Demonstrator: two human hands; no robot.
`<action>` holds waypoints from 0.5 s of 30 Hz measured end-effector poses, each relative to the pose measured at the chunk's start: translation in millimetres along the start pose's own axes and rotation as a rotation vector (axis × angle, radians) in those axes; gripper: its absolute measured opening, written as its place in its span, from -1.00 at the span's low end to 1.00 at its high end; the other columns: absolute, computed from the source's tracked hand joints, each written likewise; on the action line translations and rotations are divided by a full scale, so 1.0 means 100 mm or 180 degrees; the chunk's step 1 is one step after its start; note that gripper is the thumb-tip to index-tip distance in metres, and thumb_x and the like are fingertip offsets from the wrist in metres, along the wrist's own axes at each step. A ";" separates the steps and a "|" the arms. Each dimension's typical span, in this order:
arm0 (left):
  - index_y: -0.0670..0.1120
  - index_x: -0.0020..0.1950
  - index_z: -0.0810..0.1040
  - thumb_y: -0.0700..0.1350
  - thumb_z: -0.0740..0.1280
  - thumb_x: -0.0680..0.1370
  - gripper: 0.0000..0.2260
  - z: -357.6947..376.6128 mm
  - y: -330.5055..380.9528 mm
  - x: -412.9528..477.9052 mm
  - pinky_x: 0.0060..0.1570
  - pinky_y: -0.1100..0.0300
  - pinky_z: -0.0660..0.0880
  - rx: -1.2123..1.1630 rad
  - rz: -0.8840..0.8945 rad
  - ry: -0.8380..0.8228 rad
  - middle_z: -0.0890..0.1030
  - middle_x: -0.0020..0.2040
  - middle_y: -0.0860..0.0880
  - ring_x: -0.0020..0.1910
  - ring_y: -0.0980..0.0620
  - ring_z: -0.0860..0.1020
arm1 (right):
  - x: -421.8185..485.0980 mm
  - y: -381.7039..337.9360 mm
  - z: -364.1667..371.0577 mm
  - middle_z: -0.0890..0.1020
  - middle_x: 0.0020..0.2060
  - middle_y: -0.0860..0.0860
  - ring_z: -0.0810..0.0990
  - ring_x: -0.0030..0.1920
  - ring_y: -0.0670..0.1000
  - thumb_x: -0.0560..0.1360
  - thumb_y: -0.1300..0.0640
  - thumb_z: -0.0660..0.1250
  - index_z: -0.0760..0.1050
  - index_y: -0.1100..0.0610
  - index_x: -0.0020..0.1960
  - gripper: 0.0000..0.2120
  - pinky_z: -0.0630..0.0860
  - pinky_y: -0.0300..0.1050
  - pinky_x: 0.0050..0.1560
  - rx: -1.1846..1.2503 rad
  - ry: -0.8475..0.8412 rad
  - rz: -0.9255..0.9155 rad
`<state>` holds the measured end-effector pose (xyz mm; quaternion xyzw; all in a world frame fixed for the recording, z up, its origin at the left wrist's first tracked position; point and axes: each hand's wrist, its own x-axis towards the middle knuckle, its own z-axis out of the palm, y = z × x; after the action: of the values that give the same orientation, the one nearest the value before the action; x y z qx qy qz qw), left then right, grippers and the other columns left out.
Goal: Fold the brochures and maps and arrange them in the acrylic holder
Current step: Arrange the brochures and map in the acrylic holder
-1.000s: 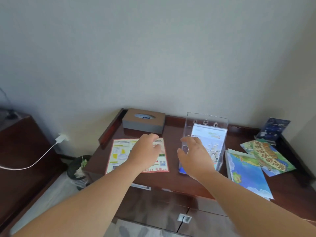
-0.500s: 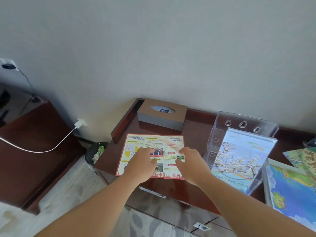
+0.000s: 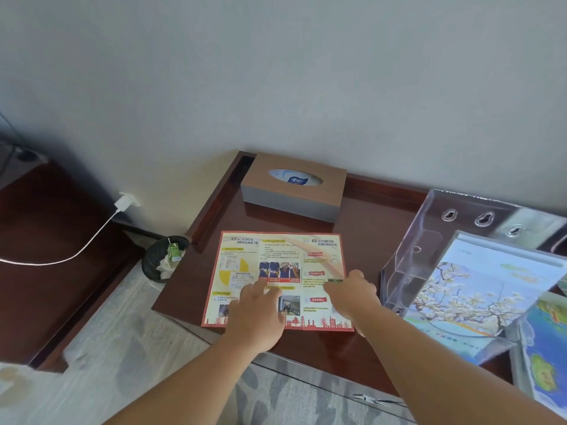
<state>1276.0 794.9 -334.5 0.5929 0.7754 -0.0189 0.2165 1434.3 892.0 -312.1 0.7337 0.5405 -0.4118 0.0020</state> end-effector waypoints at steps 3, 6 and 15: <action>0.08 0.41 0.32 0.03 0.21 0.58 -0.61 0.02 -0.03 0.01 0.33 -0.18 0.30 0.0049 0.0064 0.0027 0.22 0.51 -0.03 0.48 -0.12 0.17 | 0.06 -0.04 -0.05 0.62 0.01 0.16 0.65 -0.02 0.13 0.54 0.06 0.26 0.34 0.28 0.26 -0.61 0.62 0.01 -0.05 0.0358 -0.0058 0.0270; 0.05 0.40 0.33 0.02 0.21 0.58 -0.62 -0.03 -0.05 0.04 0.30 -0.17 0.34 -0.0050 0.0077 0.0008 0.28 0.46 -0.01 0.43 -0.12 0.24 | 0.00 -0.09 -0.08 0.67 -0.07 0.13 0.68 -0.07 0.13 0.55 0.13 0.23 0.49 0.21 0.08 -0.82 0.59 0.01 -0.14 0.0559 0.0005 -0.0035; -0.02 0.24 0.45 -0.15 0.23 0.59 -0.78 -0.40 -0.20 0.16 -0.18 0.18 0.48 -0.1224 -0.0291 0.0645 0.53 0.15 -0.04 -0.01 0.00 0.55 | -0.41 -0.43 0.35 0.50 0.34 -0.03 0.50 -0.01 -0.09 0.58 -0.19 0.16 0.45 -0.10 0.36 -0.60 0.37 -0.31 -0.24 -0.0089 -0.0500 -0.1423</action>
<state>1241.9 815.0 -307.9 0.5038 0.8086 0.1792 0.2455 1376.0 862.2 -291.4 0.5613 0.6934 -0.4503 -0.0371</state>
